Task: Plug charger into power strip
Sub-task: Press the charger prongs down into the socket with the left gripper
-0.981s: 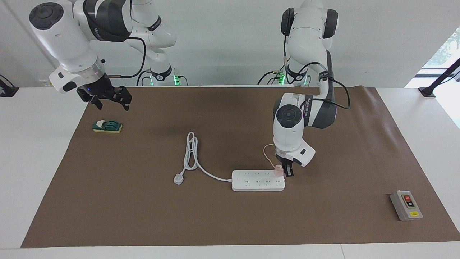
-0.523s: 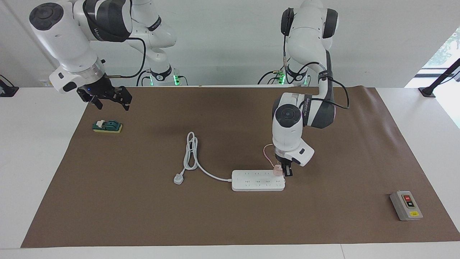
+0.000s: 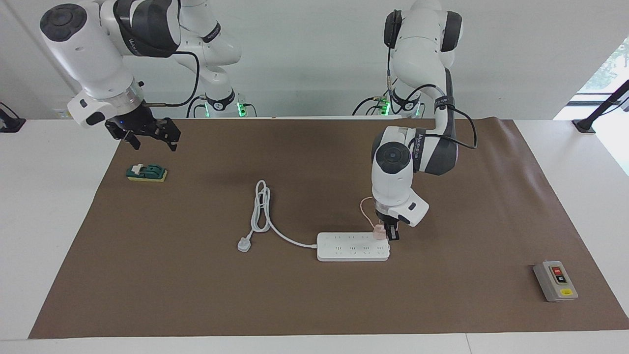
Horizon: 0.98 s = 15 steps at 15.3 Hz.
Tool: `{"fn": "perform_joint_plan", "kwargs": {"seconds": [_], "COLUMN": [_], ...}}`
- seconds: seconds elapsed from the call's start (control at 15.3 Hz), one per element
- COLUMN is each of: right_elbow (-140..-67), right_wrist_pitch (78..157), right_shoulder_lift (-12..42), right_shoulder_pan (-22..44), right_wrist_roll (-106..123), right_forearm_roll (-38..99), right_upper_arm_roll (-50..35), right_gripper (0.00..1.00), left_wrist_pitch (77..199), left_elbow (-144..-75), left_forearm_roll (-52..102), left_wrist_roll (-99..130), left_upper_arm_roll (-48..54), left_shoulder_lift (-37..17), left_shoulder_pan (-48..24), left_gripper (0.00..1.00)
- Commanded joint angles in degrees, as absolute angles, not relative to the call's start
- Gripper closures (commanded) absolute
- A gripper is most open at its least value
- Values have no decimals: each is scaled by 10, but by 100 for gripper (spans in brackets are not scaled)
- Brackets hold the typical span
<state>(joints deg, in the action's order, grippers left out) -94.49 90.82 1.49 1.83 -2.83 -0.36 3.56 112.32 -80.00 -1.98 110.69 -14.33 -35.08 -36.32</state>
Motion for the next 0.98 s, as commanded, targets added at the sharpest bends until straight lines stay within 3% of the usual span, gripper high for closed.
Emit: {"fn": "perform_joint_plan", "kwargs": {"seconds": [0.0,0.72,0.92], "right_elbow": [-950,-950,-951], "right_wrist_pitch": [903,903,903], "right_shoulder_lift": [10,10,10], "right_shoulder_pan": [9,8,8], "right_wrist_roll": [-18,-17,-16], "right_forearm_roll": [-14,-14,-15], "right_upper_arm_roll": [30,30,30], "right_gripper": [0,0,0], "left_wrist_pitch": [1154,1147,1086], "left_elbow": [-842,-843,-804], "left_forearm_roll": [-25,-31,-32], "left_wrist_roll": [1109,1109,1107], "left_upper_arm_roll": [-146,-146,-146], "left_shoulder_lift": [-339,-339,-360], "left_shoulder_pan": [-371,-377,-371], "left_gripper": [100,100,100]}}
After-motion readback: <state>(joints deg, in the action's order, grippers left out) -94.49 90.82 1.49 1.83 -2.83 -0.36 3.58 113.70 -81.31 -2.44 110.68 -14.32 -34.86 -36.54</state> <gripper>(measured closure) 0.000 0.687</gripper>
